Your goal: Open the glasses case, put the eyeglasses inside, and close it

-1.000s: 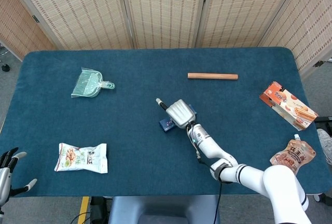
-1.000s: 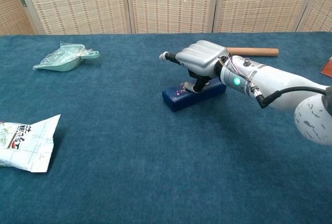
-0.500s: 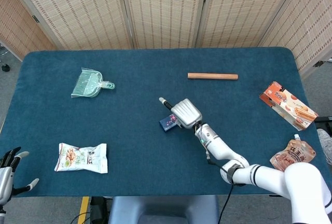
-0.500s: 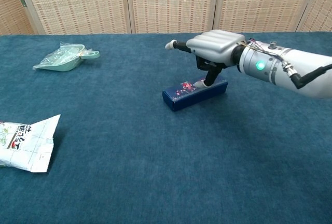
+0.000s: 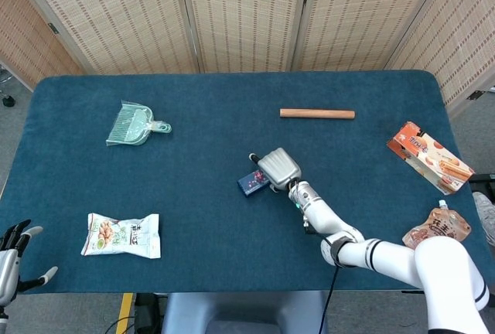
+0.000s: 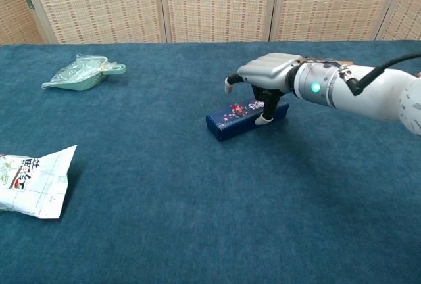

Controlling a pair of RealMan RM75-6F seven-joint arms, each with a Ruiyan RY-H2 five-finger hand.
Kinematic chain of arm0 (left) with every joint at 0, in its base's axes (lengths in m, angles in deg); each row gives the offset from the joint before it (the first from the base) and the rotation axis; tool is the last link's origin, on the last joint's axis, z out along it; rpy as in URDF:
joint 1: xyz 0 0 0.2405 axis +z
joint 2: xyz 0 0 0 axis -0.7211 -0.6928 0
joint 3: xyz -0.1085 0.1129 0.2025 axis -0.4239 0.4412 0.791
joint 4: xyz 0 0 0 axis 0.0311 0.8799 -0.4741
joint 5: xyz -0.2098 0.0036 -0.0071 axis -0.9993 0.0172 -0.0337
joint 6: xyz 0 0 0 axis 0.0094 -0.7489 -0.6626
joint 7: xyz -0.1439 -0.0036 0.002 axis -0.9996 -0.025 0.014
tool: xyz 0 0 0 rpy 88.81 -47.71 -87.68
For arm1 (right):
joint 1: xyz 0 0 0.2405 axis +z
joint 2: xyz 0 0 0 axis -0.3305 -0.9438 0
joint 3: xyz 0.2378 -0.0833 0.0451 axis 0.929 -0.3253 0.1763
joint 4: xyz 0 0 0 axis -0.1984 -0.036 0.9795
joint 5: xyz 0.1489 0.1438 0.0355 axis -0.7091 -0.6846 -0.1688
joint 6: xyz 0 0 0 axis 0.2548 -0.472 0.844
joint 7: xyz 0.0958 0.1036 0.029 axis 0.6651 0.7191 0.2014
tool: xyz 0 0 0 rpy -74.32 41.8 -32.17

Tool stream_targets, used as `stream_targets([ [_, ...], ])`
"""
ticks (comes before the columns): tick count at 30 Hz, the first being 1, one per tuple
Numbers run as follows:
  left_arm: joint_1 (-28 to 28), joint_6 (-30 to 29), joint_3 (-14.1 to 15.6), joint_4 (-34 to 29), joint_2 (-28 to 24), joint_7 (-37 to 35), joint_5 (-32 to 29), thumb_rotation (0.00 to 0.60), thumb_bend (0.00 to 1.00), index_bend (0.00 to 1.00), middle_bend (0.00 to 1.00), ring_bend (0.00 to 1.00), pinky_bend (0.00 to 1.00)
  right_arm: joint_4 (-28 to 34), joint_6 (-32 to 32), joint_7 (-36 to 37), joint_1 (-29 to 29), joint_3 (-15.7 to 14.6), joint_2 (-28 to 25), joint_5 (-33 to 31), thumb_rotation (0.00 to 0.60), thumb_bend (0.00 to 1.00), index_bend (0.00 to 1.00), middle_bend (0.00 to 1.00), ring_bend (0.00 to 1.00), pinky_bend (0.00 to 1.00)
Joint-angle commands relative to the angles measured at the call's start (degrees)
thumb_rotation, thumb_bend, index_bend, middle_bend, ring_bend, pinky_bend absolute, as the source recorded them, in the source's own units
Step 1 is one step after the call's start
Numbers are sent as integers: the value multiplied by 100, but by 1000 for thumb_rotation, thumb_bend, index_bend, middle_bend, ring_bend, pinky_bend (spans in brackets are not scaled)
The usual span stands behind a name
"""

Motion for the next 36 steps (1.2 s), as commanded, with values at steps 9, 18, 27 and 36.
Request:
stream_targets([
  [9, -18, 42, -4, 12, -9, -11, -25, 600, 200, 236, 119, 105, 190, -253, 19, -201, 214, -63, 142, -457, 600, 331, 476, 1000, 1000, 1000],
  [18, -38, 37, -8, 4, 4, -1, 11, 600, 200, 236, 119, 105, 190, -162, -159, 58, 123, -156, 57, -268, 600, 346, 424, 1000, 1000, 1000],
  [27, -110, 64, -22, -1, 18, 44, 90, 600, 200, 234, 119, 105, 190, 905, -737, 218, -288, -291, -565, -118, 600, 235, 0, 943, 1000, 1000],
  [36, -247, 93, -136, 38, 67, 3, 140, 600, 200, 234, 119, 105, 190, 2265, -2275, 404, -1325, -591, -1574, 394, 600, 258, 0, 810, 887, 980],
])
